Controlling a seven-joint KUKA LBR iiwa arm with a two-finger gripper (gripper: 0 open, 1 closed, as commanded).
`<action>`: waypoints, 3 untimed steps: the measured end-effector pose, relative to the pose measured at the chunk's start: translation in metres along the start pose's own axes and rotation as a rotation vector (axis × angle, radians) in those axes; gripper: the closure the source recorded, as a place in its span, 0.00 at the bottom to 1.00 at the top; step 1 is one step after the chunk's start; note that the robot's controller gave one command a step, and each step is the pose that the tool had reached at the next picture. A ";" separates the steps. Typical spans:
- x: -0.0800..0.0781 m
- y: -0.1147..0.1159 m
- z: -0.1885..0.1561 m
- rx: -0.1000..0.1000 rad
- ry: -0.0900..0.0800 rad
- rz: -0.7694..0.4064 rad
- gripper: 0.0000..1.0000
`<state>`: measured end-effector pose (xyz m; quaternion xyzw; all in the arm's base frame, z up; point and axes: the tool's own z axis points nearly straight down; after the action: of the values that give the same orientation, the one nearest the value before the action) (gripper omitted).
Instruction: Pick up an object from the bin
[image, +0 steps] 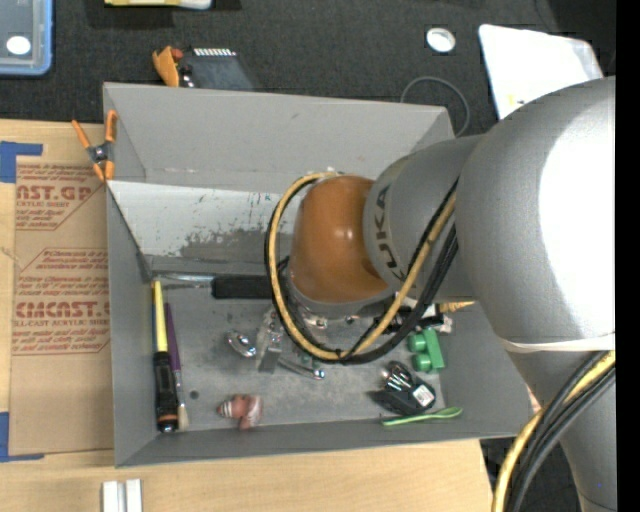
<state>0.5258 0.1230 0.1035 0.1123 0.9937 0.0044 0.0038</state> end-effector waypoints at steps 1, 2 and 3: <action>-0.001 0.000 -0.011 -0.001 -0.002 0.000 1.00; 0.000 0.001 -0.020 -0.001 -0.001 0.000 1.00; -0.001 0.001 -0.025 -0.002 -0.002 -0.001 1.00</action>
Offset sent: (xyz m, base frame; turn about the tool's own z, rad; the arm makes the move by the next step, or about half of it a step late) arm 0.0004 0.0000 0.0271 0.0001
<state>0.5265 0.1235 0.1283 0.1119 0.9937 0.0055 0.0050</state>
